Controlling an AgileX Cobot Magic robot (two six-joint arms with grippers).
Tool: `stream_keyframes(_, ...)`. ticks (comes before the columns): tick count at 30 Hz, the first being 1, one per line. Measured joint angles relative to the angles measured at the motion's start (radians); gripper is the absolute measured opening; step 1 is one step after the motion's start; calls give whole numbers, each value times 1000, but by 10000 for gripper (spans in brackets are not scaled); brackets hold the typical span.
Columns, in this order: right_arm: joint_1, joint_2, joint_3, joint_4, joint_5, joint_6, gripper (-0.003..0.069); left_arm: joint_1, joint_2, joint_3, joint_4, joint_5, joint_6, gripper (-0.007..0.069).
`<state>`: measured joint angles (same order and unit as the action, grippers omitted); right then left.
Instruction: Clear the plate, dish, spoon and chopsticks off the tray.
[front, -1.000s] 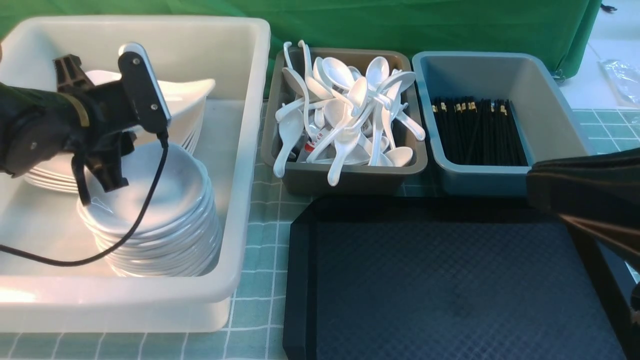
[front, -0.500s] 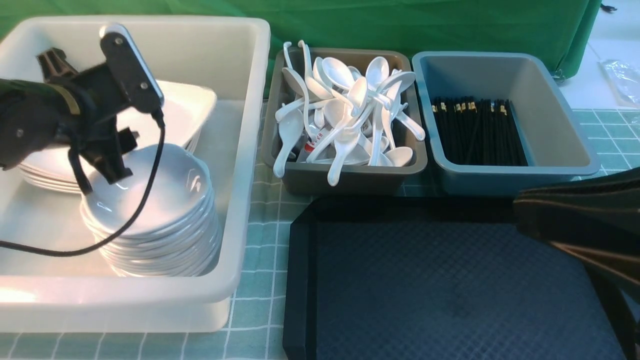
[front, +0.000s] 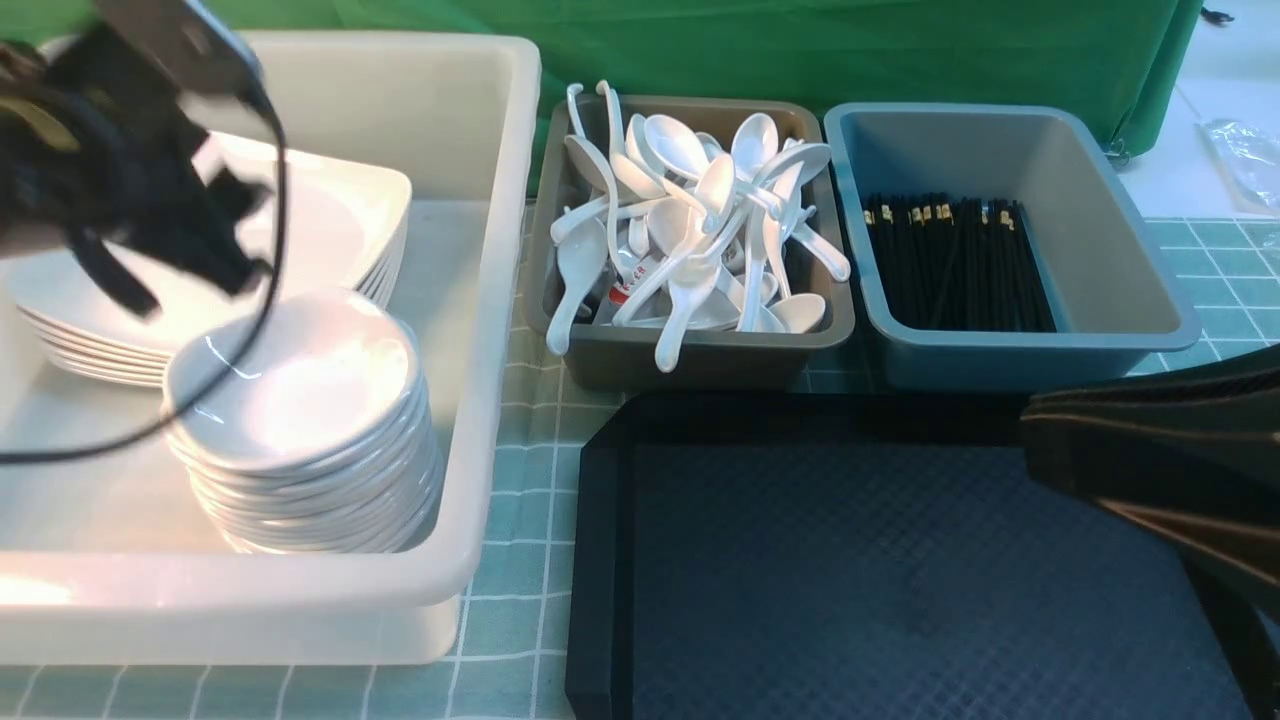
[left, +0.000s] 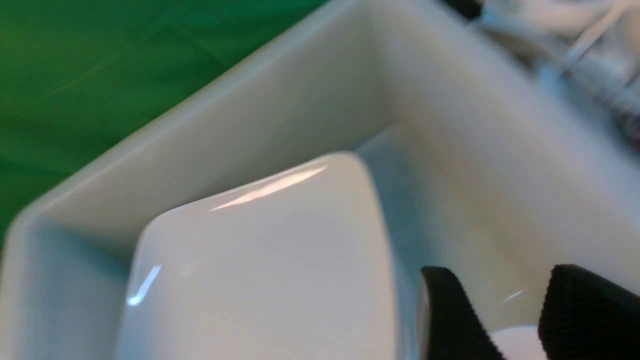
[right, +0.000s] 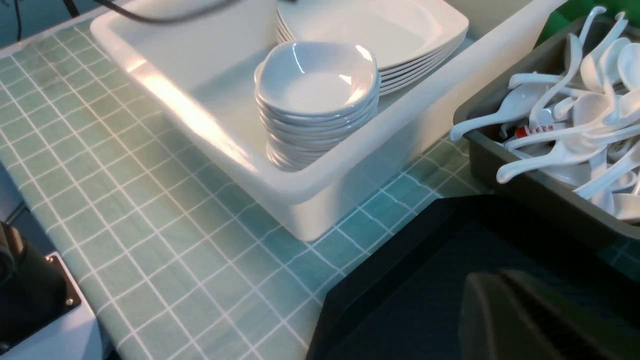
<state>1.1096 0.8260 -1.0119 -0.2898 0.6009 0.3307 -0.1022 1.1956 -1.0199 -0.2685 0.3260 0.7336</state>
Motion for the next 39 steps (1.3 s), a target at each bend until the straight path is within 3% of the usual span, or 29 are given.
stream_keyframes(3, 0, 0, 0, 0, 10, -4, 44, -37, -198, 22, -193, 112, 0, 64)
stream_keyframes(5, 0, 0, 0, 0, 15, -4, 46, -57, -336, 75, -256, 135, 0, 20)
stream_keyframes(14, 0, 0, 0, 0, 20, -4, 65, -58, -882, 466, -281, 38, 0, 10)
stream_keyframes(32, 25, -10, 14, 3, 5, -4, 90, -58, -990, 727, -237, 56, 0, 11)
stream_keyframes(35, -34, -23, 41, 5, -18, -5, 92, -58, -990, 738, -215, 75, 0, 11)
stream_keyframes(39, -269, -105, 192, 93, -94, -56, 29, -58, -990, 748, -191, 81, 0, 11)
